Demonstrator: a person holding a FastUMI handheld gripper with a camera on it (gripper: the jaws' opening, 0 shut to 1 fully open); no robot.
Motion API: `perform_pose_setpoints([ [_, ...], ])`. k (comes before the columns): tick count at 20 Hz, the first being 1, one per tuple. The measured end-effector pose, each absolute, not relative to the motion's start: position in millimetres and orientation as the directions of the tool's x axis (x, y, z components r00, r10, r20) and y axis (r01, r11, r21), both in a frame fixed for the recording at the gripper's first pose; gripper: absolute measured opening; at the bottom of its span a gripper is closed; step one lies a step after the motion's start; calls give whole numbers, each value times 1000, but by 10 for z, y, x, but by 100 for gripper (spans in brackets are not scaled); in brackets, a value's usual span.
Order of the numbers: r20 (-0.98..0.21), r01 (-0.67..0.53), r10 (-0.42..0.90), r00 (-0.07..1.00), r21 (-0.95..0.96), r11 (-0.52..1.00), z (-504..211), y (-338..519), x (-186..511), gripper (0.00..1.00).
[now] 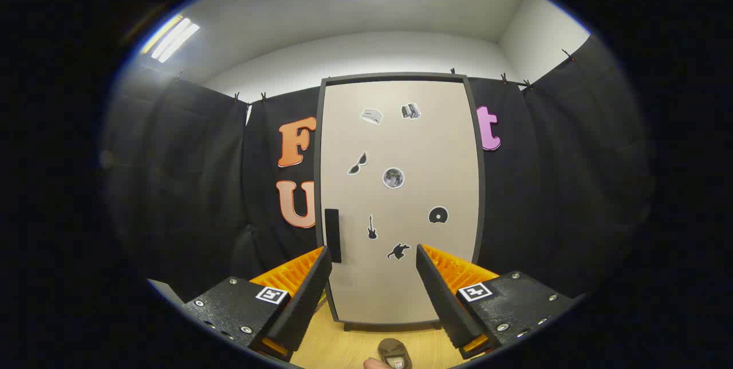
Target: Open the shoe cabinet door, grab the shoes and put them into the shoe cabinet, then close the shoe cabinet door.
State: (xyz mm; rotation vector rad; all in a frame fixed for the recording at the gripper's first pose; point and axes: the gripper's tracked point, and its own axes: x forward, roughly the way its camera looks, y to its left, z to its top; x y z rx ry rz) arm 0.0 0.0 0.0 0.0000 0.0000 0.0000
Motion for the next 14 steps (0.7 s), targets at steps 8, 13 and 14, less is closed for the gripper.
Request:
perform_pose_setpoints([
  [8, -17, -56, 56, 998, 24, 998, -70, 20, -57, 93],
  [13, -17, -76, 77, 997, 31, 997, -62, 158, 34, 93],
  [14, -17, -82, 83, 996, 34, 996, -68, 195, 69, 93],
])
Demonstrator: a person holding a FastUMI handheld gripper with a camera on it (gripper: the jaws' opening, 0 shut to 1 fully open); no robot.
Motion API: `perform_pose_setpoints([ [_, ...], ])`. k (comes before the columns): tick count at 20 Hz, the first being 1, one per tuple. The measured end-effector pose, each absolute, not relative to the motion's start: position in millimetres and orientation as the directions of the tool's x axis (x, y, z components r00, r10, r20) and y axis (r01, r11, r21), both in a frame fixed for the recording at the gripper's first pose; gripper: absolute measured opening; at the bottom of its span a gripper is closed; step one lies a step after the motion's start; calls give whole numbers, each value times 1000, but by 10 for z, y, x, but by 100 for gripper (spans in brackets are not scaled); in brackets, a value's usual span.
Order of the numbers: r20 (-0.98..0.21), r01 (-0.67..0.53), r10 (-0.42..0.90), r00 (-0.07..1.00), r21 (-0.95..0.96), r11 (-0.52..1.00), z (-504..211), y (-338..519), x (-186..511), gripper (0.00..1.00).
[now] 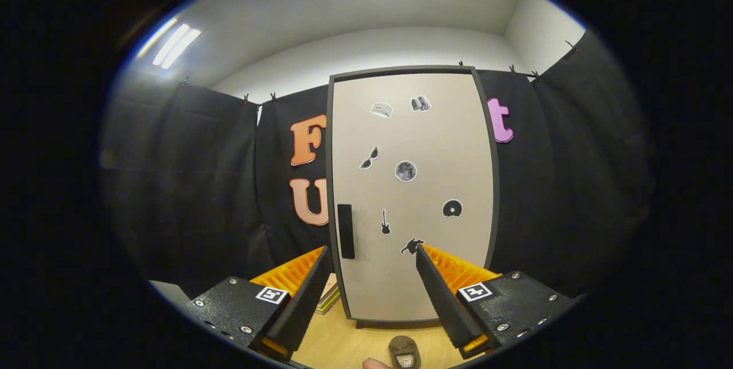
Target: Open the shoe cabinet door, grab the shoes and put them into the shoe cabinet, then close the shoe cabinet door.
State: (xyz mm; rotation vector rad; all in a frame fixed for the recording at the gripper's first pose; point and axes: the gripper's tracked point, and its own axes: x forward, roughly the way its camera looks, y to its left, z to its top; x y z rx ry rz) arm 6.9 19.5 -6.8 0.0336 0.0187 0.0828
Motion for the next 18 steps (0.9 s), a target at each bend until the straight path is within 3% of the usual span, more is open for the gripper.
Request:
perform_pose_setpoints([
  [18, -71, -45, 44, 997, -12, 999, -508, 921, 1409, 93],
])
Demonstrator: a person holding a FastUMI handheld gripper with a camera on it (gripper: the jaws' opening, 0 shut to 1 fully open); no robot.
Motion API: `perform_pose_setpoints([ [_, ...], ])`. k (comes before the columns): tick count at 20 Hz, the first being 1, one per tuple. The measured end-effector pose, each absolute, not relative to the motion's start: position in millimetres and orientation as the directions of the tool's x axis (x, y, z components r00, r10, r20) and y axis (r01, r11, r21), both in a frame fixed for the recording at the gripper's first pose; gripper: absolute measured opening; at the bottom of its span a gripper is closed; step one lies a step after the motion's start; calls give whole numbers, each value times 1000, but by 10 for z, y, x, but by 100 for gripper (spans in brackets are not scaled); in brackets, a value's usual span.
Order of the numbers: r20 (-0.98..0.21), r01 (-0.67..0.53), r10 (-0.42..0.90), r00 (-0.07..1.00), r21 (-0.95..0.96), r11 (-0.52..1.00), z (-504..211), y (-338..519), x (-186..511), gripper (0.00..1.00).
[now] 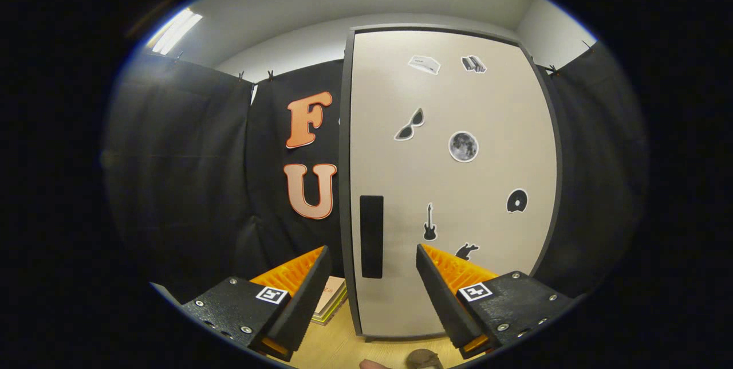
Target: Open the shoe cabinet door, grab the shoes and put them into the shoe cabinet, then close the shoe cabinet door.
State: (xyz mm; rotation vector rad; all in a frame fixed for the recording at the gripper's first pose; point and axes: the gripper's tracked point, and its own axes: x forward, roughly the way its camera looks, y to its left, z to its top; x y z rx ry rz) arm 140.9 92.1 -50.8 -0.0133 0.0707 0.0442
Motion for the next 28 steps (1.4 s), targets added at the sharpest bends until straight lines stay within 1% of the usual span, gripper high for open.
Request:
perform_pose_setpoints([
  [1, -70, -33, 31, 997, -17, 999, -519, 928, 1495, 92],
  [2, -67, -20, 18, 998, -23, 1000, -538, 927, 1587, 88],
  [4, -65, 5, -7, 998, -34, 999, -574, 913, 1759, 86],
  [9, -95, 24, -27, 995, -26, 999, -718, 949, 2113, 78],
  [11, -100, 39, -41, 994, -22, 999, -749, 935, 2214, 74],
  [13, -106, 47, -49, 993, -17, 999, -778, 939, 2272, 67],
  [14, -107, 56, -58, 993, -18, 998, -787, 928, 2300, 62],
  [15, -109, 63, -64, 992, -18, 998, -804, 926, 2322, 59],
  [16, -113, 63, -64, 992, -13, 998, -824, 945, 2338, 53],
  [17, -118, 67, -67, 991, -10, 998, -850, 959, 2366, 49],
  [18, -131, 78, -78, 988, -9, 997, -878, 969, 2365, 43],
  [19, -110, 96, -97, 989, -9, 995, -847, 960, 2383, 39],
  [23, -122, 122, -118, 985, 25, 992, -874, 962, 2380, 35],
  [26, -127, 124, -119, 985, 33, 992, -872, 955, 2361, 28],
  [28, -126, 135, -131, 983, 25, 991, -877, 955, 2341, 25],
])
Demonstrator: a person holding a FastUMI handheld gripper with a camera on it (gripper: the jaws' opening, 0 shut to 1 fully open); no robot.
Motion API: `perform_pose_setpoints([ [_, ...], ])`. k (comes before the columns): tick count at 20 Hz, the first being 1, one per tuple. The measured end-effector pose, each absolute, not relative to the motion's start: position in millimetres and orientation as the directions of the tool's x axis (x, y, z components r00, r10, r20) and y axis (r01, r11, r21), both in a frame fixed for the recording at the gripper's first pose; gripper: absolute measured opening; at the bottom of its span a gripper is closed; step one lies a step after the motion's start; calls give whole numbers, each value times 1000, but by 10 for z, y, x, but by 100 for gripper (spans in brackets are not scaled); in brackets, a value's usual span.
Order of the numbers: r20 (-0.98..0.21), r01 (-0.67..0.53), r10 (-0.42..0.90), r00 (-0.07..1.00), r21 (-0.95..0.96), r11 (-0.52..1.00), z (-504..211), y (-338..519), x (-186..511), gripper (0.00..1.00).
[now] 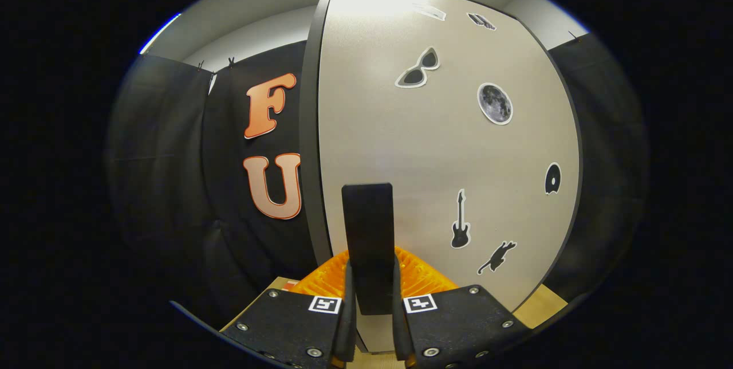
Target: Open the shoe cabinet door, grab the shoes and put them into the shoe cabinet, then close the shoe cabinet door.
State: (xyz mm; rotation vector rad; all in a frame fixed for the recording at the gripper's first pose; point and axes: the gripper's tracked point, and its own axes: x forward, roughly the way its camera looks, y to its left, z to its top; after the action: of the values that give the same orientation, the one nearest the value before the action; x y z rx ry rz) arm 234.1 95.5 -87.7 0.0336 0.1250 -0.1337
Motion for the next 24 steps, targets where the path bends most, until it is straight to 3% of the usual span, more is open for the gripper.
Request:
perform_pose_setpoints([
  [24, -69, 113, -109, 992, 65, 991, -695, 601, 1413, 20],
])
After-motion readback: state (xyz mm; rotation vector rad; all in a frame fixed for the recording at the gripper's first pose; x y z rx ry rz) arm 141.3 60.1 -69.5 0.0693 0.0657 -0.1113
